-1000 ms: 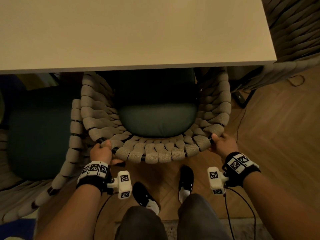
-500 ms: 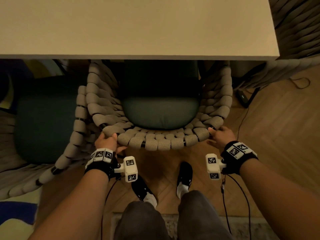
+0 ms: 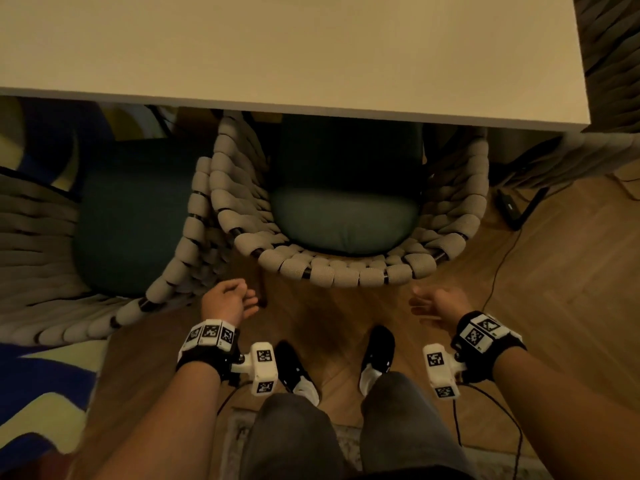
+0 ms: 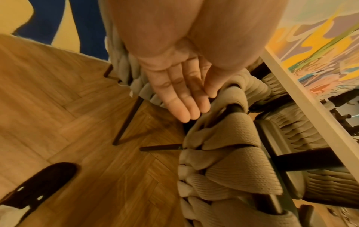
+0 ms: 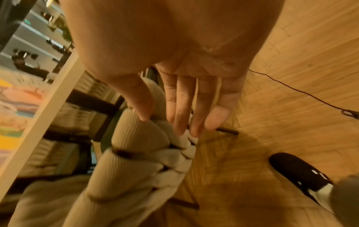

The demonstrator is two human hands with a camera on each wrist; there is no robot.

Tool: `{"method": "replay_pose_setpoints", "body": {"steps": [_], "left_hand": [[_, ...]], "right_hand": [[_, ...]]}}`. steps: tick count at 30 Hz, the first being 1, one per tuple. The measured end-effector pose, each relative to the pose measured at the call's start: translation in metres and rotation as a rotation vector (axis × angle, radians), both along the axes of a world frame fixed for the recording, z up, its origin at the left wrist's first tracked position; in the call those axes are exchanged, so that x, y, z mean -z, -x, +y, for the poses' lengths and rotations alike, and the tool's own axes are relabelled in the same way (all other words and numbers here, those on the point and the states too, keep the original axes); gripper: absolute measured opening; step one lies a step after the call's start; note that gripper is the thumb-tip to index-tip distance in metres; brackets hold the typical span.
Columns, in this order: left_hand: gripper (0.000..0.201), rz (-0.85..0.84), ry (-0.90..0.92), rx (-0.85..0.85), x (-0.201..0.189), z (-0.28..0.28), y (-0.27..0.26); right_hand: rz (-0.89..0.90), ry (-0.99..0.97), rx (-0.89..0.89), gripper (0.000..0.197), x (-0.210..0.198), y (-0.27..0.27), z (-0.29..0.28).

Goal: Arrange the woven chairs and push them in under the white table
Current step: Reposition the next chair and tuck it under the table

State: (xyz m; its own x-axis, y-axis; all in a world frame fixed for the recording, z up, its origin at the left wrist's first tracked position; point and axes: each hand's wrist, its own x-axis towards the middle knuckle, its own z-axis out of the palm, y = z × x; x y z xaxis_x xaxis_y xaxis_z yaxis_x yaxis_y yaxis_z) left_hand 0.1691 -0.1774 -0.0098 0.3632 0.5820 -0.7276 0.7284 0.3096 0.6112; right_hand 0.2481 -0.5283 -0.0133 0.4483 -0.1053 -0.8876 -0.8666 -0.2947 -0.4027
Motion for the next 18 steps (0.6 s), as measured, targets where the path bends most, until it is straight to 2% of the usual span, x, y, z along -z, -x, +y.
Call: {"method": "replay_pose_setpoints", "body": {"steps": [3, 5, 11, 18], "left_hand": [[0.012, 0.037, -0.025, -0.043, -0.001, 0.016, 0.048], [0.008, 0.062, -0.009, -0.111, 0.001, 0.036, 0.081], [0.017, 0.101, 0.005, -0.300, 0.017, 0.130, 0.180], [0.021, 0.143, 0.143, -0.381, 0.030, 0.265, 0.271]], "right_hand": [[0.031, 0.015, -0.137, 0.007, 0.002, 0.021, 0.028], [0.049, 0.013, -0.200, 0.011, 0.001, 0.033, 0.056], [0.096, 0.017, -0.409, 0.011, -0.001, 0.078, 0.171], [0.075, 0.000, -0.427, 0.011, -0.008, 0.134, 0.324]]}}
